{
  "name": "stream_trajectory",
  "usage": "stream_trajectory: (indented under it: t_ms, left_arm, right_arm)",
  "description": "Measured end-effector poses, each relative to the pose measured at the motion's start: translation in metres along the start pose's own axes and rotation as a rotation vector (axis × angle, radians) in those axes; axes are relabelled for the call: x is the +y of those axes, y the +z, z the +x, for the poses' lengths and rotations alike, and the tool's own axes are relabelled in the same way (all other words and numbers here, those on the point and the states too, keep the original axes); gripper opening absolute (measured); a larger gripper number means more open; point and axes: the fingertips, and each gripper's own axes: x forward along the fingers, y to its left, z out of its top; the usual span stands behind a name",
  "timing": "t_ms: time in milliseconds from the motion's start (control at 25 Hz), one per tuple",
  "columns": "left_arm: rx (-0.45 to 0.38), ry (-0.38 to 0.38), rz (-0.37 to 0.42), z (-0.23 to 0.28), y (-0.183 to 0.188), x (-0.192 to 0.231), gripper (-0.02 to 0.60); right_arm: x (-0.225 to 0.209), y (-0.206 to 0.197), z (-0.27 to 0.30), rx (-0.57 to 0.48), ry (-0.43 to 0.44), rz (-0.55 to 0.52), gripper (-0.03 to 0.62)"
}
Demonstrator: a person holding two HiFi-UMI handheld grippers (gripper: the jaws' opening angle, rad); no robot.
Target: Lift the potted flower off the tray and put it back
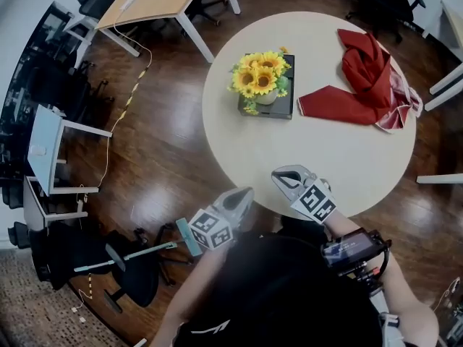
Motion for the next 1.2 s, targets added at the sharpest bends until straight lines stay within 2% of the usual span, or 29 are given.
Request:
stream_trajectory:
  t_ms: [280, 640, 920, 1200]
  left_arm:
    - [-0.002, -0.008, 0.009, 0.024, 0.011, 0.001, 0.005]
    - [-0.006, -0.03, 0.003, 0.016, 0.009, 0.026, 0.005]
    - [-0.079, -0.036, 0.002, 0.011, 0.036, 0.056, 0.005]
    - [-0.11, -0.043, -0.019, 0.008, 0.048, 0.071, 0.005]
  right_arm:
    - [-0.027, -0.007, -0.008, 0.106, -0.002, -0.167, 0.002]
    - [-0.052, -0.002, 0.018, 0.258, 0.01, -0.38, 0.002]
    - [-0.078, 0.027, 0.04, 0.303, -0.012, -0.422, 0.002]
    - [-0.089, 0.041, 0.063, 0.317, 0.002, -0.447, 0.002]
